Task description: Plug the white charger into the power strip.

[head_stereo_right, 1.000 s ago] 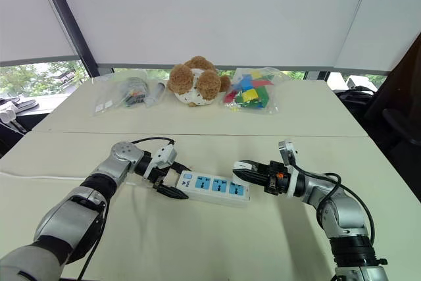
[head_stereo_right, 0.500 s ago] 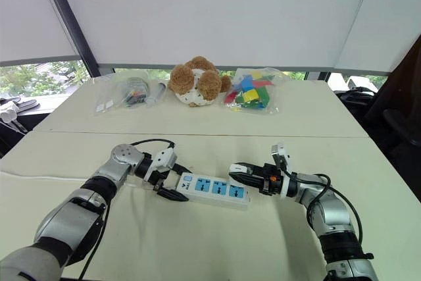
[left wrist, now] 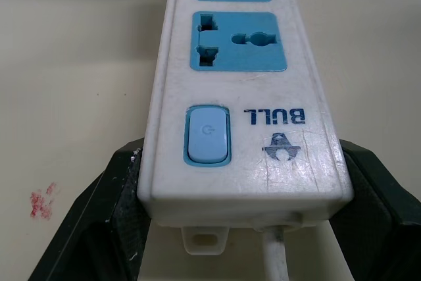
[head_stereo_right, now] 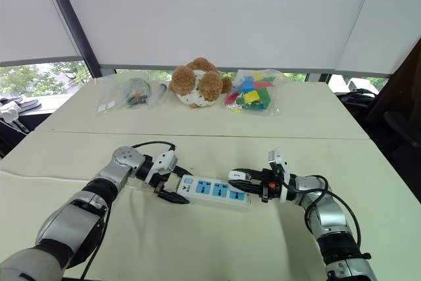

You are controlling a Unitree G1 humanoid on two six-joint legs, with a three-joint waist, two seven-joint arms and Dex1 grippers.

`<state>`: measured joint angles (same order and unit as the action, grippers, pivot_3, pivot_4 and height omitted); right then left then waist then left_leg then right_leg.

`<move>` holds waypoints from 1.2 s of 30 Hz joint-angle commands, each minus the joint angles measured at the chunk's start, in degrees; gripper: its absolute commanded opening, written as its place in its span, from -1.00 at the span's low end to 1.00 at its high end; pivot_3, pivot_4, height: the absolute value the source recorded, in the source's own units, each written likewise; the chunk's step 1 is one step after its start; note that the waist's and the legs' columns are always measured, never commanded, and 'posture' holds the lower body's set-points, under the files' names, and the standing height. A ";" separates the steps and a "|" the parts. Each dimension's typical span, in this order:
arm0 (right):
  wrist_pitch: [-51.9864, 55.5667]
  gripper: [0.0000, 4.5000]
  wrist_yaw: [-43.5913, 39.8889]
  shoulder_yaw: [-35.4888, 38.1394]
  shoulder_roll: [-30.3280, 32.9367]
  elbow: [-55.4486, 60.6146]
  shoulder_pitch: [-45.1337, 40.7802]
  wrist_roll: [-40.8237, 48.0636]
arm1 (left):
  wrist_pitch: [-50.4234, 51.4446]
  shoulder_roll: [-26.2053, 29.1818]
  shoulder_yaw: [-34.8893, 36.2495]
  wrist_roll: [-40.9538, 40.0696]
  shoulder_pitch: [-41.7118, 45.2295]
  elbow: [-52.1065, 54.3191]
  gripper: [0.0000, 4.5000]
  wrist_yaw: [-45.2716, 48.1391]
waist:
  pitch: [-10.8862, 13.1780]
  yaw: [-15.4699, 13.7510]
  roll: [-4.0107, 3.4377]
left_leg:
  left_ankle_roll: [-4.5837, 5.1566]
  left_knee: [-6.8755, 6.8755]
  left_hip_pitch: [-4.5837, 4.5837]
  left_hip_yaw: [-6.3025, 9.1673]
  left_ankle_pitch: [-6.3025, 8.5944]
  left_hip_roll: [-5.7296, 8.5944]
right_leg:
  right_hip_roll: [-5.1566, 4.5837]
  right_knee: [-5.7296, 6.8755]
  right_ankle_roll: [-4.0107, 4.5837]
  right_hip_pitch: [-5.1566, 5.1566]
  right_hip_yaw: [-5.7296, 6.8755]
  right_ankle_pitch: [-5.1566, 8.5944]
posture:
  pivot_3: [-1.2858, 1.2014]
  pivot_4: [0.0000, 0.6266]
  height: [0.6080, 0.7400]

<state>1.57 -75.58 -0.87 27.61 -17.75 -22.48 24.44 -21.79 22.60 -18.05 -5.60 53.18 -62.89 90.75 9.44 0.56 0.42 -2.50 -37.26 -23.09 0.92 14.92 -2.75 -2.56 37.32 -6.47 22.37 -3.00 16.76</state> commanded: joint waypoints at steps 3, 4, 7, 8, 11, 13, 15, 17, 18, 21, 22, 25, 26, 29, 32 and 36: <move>-2.62 -0.65 -1.93 -2.77 0.07 -10.12 1.45 -4.43 | 0.05 0.13 -1.27 2.91 -1.33 0.92 0.35 1.75 | -0.13 0.05 0.21 | 0.00 0.00 0.14 0.00 0.00 0.00 | 0.00 0.00 0.00 -0.15 0.00 0.00 | 0.03 -0.52 0.98; -3.59 -0.65 -2.29 -3.22 0.22 -11.19 1.43 -4.97 | 0.02 0.13 -1.19 2.99 -1.37 0.98 0.35 1.75 | -0.16 0.05 0.27 | 0.00 0.03 0.24 0.00 0.00 0.00 | 0.00 0.00 0.01 -0.23 0.00 0.01 | 0.03 -0.52 0.98; -5.21 -0.65 -3.08 -4.92 0.53 -14.13 1.58 -6.48 | -0.14 0.17 -0.93 3.21 -1.58 1.19 0.35 1.75 | -0.20 0.09 0.33 | 0.01 0.12 0.68 0.00 0.01 0.00 | 0.00 -0.12 0.01 -0.67 0.00 0.03 | 0.03 -0.52 0.98; -5.41 -0.65 -3.25 -5.41 0.57 -14.83 1.61 -6.78 | -0.15 0.17 -0.80 3.27 -1.65 1.27 0.35 1.74 | -0.23 0.12 0.38 | 0.04 0.13 0.84 0.00 0.03 -0.01 | 0.00 -0.16 0.00 -0.85 0.00 0.05 | 0.03 -0.52 0.98; -5.69 -0.65 -3.19 -6.60 0.47 -17.24 1.64 -7.73 | -0.17 0.03 -0.30 3.50 -1.89 1.40 0.35 1.73 | -0.49 0.13 0.68 | 0.05 0.15 0.95 0.01 0.04 -0.02 | 0.01 -0.18 0.00 -0.95 0.00 0.06 | 0.03 -0.52 0.98; -6.01 -0.65 -2.89 -7.39 0.40 -19.43 1.55 -8.62 | -0.16 -0.10 0.10 3.72 -2.07 1.56 0.35 1.72 | -0.69 0.15 0.88 | 0.06 0.16 1.02 0.03 0.05 -0.03 | 0.01 -0.19 0.02 -1.01 0.00 0.07 | 0.03 -0.52 0.98; -6.25 -0.65 -2.87 -7.98 0.45 -20.90 1.34 -9.03 | -0.18 -0.16 0.32 3.88 -2.23 1.71 0.35 1.72 | -0.92 0.17 1.15 | 0.08 0.18 1.11 0.03 0.06 -0.03 | 0.01 -0.19 0.04 -1.09 0.00 0.09 | 0.03 -0.52 0.98; -5.48 -0.65 -2.80 -8.35 0.23 -22.96 0.62 -9.03 | -0.34 -0.22 0.50 4.07 -2.49 1.88 0.35 1.61 | -1.05 0.19 1.36 | 0.09 0.24 1.36 0.03 0.08 -0.04 | 0.01 -0.22 0.09 -1.32 0.01 0.12 | 0.03 -0.52 0.98; -4.57 -0.65 -2.92 -8.52 -0.03 -24.32 0.06 -8.92 | -0.46 -0.22 0.60 4.16 -2.68 2.03 0.35 1.57 | -1.10 0.23 1.41 | 0.10 0.30 1.61 0.03 0.09 -0.05 | 0.01 -0.27 0.18 -1.55 0.00 0.18 | 0.03 -0.52 0.98; -4.40 -0.65 -3.32 -8.54 -0.67 -27.17 -0.76 -8.87 | -0.59 -0.29 0.98 4.44 -2.97 2.34 0.35 1.32 | -1.35 0.34 1.61 | 0.16 0.31 1.79 0.04 0.14 -0.09 | 0.00 -0.29 0.38 -1.73 0.02 0.31 | 0.03 -0.52 0.98; -5.15 -0.65 -3.39 -8.55 -0.90 -28.01 -0.85 -9.10 | -0.63 -0.30 1.12 4.49 -3.00 2.39 0.35 1.19 | -1.45 0.34 1.69 | 0.16 0.31 1.79 0.06 0.14 -0.09 | 0.00 -0.28 0.39 -1.73 0.03 0.32 | 0.03 -0.52 0.98; -8.73 -0.65 -3.34 -8.20 -1.78 -29.72 -0.03 -9.43 | -0.69 -0.14 1.62 4.63 -3.07 2.48 0.35 0.60 | -1.70 0.41 1.83 | 0.16 0.33 1.83 0.13 0.14 -0.11 | 0.01 -0.27 0.46 -1.79 0.11 0.35 | 0.03 -0.52 0.98; -10.10 -0.65 -3.06 -8.06 -2.05 -30.06 0.35 -9.53 | -0.64 -0.07 1.76 4.66 -3.14 2.55 0.35 0.58 | -1.72 0.42 1.84 | 0.17 0.33 1.86 0.13 0.14 -0.11 | 0.00 -0.28 0.48 -1.82 0.11 0.36 | 0.03 -0.52 0.98; -16.35 -0.65 -1.89 -8.29 -2.62 -31.36 1.46 -10.88 | -0.41 0.08 2.18 4.76 -3.41 2.83 0.35 0.70 | -1.73 0.44 1.85 | 0.17 0.33 1.90 0.15 0.15 -0.12 | 0.00 -0.27 0.53 -1.86 0.12 0.39 | 0.03 -0.52 0.98; -19.03 -0.65 -1.27 -8.58 -3.05 -32.60 1.99 -11.28 | -0.26 0.09 2.47 4.94 -3.68 3.10 0.35 0.83 | -1.74 0.57 1.82 | 0.17 0.33 1.92 0.15 0.15 -0.13 | 0.00 -0.27 0.54 -1.88 0.12 0.39 | 0.03 -0.52 0.98; -19.97 -0.65 -1.36 -9.70 -2.86 -34.52 1.75 -12.30 | -0.24 0.01 2.53 5.07 -3.71 3.21 0.35 0.92 | -1.75 0.58 1.83 | 0.17 0.35 1.99 0.16 0.15 -0.14 | 0.00 -0.26 0.71 -1.93 0.12 0.48 | 0.03 -0.52 0.98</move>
<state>-20.92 -79.78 -4.50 23.56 -40.49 -26.49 23.85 -21.43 22.50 -14.84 -1.55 49.47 -62.55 88.75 7.69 1.15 2.26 -2.33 -36.91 -21.08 1.09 15.07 -2.89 -2.57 37.06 -5.73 20.43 -2.88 17.26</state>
